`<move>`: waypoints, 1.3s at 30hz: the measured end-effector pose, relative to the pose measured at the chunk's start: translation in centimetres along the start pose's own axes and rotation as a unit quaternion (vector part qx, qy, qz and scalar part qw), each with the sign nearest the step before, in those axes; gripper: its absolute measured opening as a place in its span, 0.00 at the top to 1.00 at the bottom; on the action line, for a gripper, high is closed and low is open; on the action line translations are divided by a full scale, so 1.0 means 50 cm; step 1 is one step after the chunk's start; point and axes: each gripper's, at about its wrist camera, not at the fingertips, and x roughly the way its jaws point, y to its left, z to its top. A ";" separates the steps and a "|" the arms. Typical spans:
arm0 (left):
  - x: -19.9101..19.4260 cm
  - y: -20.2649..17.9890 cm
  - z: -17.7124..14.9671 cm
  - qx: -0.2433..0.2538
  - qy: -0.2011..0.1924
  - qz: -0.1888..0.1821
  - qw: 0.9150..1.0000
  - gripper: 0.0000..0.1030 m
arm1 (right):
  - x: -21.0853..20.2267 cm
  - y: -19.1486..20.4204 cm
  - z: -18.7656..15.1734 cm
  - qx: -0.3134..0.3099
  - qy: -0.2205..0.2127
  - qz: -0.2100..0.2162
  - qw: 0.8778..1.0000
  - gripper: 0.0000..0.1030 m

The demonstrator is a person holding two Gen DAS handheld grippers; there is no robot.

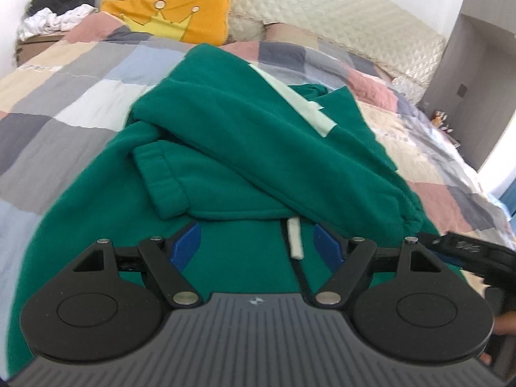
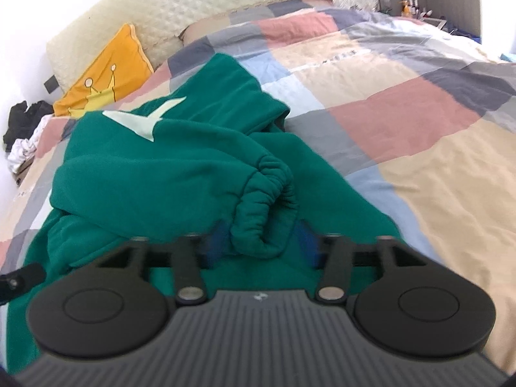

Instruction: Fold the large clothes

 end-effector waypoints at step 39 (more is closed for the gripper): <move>-0.235 0.294 0.013 -0.169 0.126 0.078 0.974 0.14 | -0.020 -0.297 0.056 0.173 0.204 0.103 0.958 0.17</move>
